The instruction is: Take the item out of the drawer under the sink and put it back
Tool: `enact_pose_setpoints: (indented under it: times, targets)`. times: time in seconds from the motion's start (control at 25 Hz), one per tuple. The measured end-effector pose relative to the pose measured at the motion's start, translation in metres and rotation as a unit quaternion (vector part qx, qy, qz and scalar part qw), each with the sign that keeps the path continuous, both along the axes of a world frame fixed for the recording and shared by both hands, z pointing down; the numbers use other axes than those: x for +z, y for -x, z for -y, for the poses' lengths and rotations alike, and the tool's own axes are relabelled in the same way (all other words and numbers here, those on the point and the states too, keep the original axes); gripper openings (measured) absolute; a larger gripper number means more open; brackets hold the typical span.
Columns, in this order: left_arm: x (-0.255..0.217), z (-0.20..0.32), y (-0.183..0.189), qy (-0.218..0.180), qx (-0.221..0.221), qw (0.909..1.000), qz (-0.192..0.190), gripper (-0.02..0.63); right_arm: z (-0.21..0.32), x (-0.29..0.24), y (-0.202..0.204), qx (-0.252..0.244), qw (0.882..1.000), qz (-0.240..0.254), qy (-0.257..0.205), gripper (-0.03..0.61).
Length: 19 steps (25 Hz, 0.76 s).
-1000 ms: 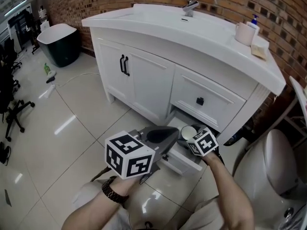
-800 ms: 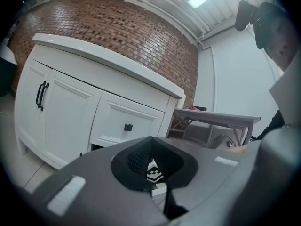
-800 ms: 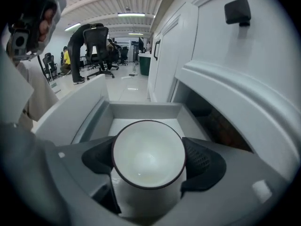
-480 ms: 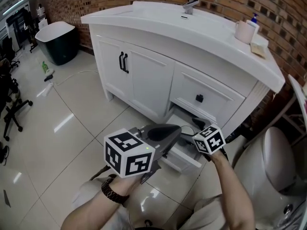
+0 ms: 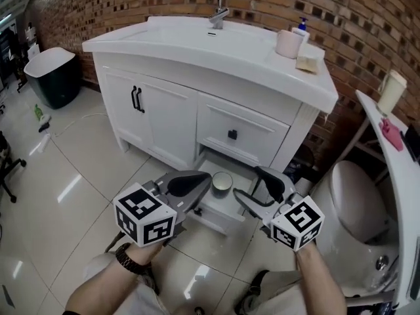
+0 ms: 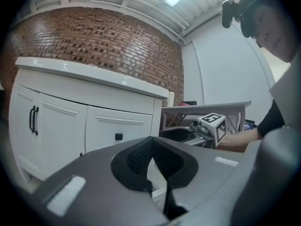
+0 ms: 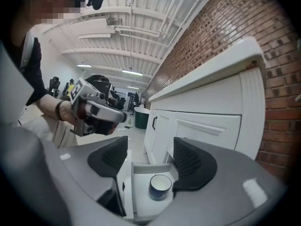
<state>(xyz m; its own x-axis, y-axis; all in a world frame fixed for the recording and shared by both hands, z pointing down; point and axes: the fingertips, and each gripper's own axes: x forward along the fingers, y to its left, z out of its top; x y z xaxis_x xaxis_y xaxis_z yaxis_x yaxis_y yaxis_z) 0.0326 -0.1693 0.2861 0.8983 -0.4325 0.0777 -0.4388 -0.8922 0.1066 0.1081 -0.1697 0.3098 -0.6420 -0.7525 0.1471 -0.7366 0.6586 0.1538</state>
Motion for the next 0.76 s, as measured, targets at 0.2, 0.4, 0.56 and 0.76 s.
enact_pose_setpoints:
  times: [0.2, 0.4, 0.56, 0.76]
  targets:
    - [-0.017, -0.003, -0.022, -0.05, 0.021, 0.9985, 0.005, 0.015, -0.044, -0.025, -0.019, 0.024, 0.999, 0.011, -0.03, 0.277]
    - [-0.005, -0.013, -0.014, -0.067, -0.009, 0.9977, 0.004, 0.015, -0.074, -0.026, -0.025, 0.023, 0.999, 0.019, -0.034, 0.243]
    - [0.0, -0.016, -0.005, -0.043, -0.026, 0.9987, -0.007, 0.015, -0.082, -0.017, -0.03, 0.029, 0.999, 0.018, -0.021, 0.236]
    - [0.001, -0.016, -0.005, -0.088, -0.034, 0.9956, 0.005, 0.015, -0.069, 0.0, -0.04, 0.049, 0.998, 0.029, 0.011, 0.229]
